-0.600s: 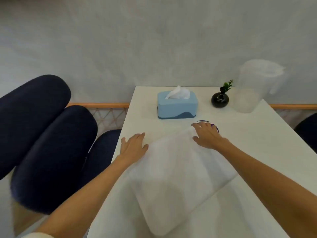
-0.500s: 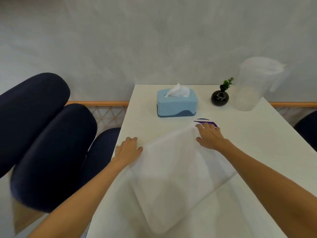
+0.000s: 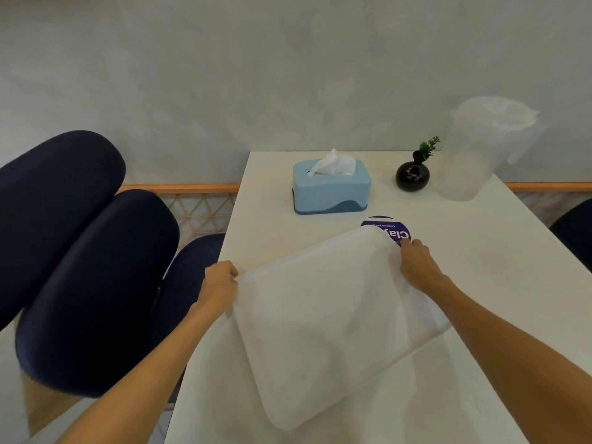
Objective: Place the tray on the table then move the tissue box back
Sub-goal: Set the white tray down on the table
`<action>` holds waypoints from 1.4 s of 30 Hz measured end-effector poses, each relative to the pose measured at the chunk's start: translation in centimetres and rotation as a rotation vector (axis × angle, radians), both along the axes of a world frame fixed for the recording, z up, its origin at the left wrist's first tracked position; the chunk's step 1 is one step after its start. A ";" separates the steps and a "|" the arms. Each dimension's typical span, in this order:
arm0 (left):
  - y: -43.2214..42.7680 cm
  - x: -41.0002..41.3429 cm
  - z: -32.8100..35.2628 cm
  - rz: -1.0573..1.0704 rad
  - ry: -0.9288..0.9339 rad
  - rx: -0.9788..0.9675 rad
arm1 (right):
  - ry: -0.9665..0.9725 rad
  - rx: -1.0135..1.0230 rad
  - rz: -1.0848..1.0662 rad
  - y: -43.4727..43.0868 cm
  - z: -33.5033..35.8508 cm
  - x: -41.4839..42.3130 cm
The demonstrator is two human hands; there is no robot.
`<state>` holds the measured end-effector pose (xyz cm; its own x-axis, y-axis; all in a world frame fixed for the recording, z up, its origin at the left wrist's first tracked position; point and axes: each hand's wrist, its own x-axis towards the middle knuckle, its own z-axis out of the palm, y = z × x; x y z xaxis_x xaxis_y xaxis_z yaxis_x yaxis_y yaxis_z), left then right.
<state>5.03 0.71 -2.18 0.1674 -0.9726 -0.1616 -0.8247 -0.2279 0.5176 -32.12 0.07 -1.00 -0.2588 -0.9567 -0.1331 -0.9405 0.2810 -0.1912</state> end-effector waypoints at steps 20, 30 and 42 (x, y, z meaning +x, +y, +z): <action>-1.3 0.1 0.6 0.084 0.198 0.015 | -0.181 -0.029 -0.217 0.8 -0.1 0.1; -8.7 1.1 0.3 0.008 0.065 -0.015 | -0.269 -0.036 -0.246 -2.1 -0.1 1.5; -11.0 1.7 0.1 -0.005 0.003 -0.030 | -0.234 -0.034 -0.244 -3.6 -0.2 2.2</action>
<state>6.69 -10.29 -2.10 0.1625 -0.9778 -0.1324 -0.8241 -0.2083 0.5267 -29.90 -3.55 -1.22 -0.4469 -0.8753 -0.1847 -0.7760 0.4820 -0.4069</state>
